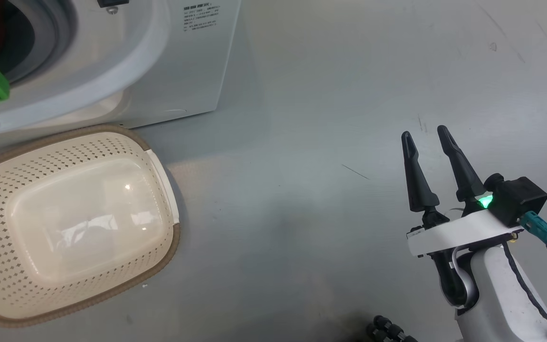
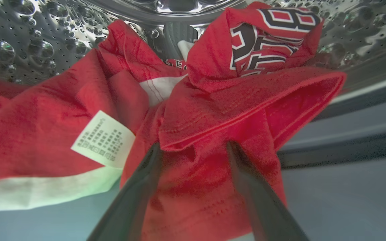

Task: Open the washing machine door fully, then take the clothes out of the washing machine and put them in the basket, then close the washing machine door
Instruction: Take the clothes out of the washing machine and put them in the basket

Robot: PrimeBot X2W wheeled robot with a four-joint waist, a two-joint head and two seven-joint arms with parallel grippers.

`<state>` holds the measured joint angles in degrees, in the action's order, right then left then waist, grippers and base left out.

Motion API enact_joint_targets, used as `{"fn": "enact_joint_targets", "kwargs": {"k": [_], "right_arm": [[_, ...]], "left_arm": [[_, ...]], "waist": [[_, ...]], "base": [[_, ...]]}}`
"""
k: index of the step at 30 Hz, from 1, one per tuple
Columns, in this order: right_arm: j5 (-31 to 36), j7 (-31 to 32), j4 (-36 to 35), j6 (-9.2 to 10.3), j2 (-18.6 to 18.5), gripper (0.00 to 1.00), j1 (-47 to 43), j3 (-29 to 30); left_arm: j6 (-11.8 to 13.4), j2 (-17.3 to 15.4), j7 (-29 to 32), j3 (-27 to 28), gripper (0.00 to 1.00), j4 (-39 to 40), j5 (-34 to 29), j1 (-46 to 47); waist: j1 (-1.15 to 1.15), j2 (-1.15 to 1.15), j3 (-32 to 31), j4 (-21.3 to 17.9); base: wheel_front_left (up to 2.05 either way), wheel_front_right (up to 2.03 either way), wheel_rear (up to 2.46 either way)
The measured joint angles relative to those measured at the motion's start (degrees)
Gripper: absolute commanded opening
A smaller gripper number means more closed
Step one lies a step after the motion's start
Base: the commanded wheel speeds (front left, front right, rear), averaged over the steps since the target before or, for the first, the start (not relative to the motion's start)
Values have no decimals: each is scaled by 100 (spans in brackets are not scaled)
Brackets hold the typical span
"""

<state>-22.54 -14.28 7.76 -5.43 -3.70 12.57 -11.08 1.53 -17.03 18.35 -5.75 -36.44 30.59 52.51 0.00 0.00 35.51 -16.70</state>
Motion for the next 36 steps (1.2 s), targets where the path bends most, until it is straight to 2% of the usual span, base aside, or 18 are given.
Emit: {"fn": "enact_joint_targets", "kwargs": {"k": [11, 12, 13, 27, 36], "right_arm": [[52, 0, 9, -4, 20, 100, 21, 23], [57, 0, 14, -4, 23, 100, 24, 27], [57, 0, 14, -4, 23, 100, 24, 27], [197, 0, 158, -55, 40, 100, 53, 87], [263, 0, 256, -56, 38, 100, 53, 122]], "left_arm": [[-8, -12, 25, -56, 100, -405, -37, 356], [-33, -12, 24, -87, 40, -461, -60, 396], [-33, -12, 24, -87, 0, -461, -60, 396], [-253, 175, -341, -255, 0, -949, -121, 448], [-550, 308, -955, -222, 0, -1138, -59, 295]], "waist": [[0, 0, 48, -50], [0, 0, 49, -58], [0, 0, 49, -58], [0, 0, -158, 8], [0, 0, -428, 118]], "base": [[0, 0, 0], [0, 0, 0], [0, 0, 0], [0, 0, 0], [0, 0, 0]]}}
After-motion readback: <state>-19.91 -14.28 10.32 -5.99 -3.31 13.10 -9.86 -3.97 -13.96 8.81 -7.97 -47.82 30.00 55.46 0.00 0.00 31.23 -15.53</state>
